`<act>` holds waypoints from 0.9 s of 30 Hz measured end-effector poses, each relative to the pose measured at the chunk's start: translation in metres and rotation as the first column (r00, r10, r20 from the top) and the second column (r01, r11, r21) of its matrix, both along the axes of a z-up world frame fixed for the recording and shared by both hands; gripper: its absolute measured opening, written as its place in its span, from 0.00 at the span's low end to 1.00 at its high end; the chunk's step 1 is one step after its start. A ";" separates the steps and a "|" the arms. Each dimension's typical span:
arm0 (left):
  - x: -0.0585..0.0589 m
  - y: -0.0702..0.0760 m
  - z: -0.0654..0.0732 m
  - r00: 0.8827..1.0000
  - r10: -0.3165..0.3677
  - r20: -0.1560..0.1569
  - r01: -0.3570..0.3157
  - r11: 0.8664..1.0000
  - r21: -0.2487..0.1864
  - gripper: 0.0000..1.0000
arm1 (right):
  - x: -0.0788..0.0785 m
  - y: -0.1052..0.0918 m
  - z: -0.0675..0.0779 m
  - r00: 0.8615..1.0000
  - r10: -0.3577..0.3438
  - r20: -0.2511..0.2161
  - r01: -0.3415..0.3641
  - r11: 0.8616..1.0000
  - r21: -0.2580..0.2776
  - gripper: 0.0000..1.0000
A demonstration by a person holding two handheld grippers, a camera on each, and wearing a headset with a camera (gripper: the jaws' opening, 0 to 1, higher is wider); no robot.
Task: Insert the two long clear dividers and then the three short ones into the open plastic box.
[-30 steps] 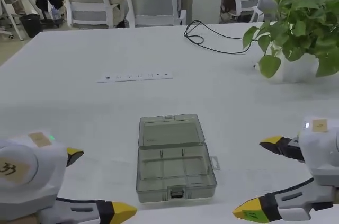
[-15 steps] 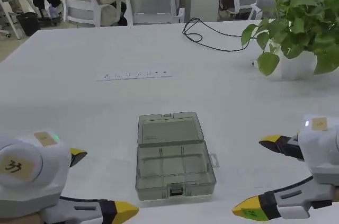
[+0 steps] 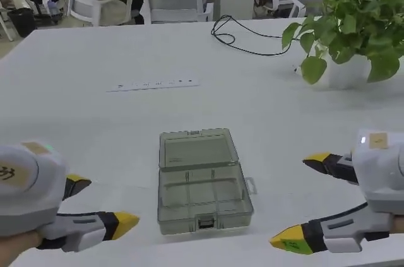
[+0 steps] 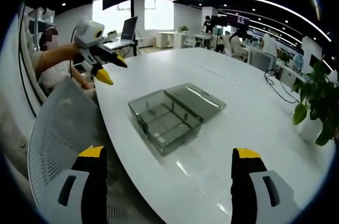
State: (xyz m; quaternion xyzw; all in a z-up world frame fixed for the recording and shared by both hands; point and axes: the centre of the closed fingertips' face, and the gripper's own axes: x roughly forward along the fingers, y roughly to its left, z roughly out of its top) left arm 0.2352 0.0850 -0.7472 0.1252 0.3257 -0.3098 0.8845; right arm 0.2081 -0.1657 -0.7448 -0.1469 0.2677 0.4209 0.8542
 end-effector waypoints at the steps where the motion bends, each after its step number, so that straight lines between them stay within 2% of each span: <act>1: 0.001 0.001 -0.001 1.000 0.005 -0.001 -0.005 1.000 -0.001 0.59 | 0.000 0.001 0.000 1.000 0.000 0.001 0.000 1.000 0.000 0.98; 4: 0.004 0.010 -0.005 1.000 0.027 -0.009 -0.027 0.999 0.018 0.54 | 0.001 0.003 0.001 1.000 0.003 0.004 -0.003 1.000 -0.001 0.98; 7: 0.009 0.023 -0.011 0.998 0.067 -0.010 -0.067 0.996 0.063 0.43 | 0.002 0.006 0.003 1.000 0.001 0.006 -0.001 1.000 0.009 0.97; 11: 0.014 0.031 -0.014 0.995 0.101 -0.028 -0.099 0.994 0.052 0.42 | 0.005 0.008 0.006 1.000 -0.006 0.013 0.006 1.000 0.016 0.97; 15: 0.019 0.040 -0.020 0.993 0.116 -0.033 -0.113 0.990 0.086 0.42 | 0.007 0.010 0.007 1.000 -0.009 0.011 0.009 1.000 0.014 0.96; 19: 0.025 0.047 -0.027 0.989 0.138 -0.050 -0.133 0.986 0.099 0.40 | 0.009 0.010 0.006 1.000 -0.010 0.007 0.010 1.000 0.005 0.96; 22: 0.028 0.053 -0.034 0.987 0.148 -0.064 -0.139 0.982 0.126 0.40 | 0.010 0.010 0.006 1.000 -0.013 0.003 0.013 1.000 0.004 0.96; 27: 0.033 0.062 -0.048 0.980 0.169 -0.106 -0.153 0.977 0.147 0.37 | 0.013 0.010 0.007 1.000 -0.026 0.000 0.026 1.000 0.009 0.96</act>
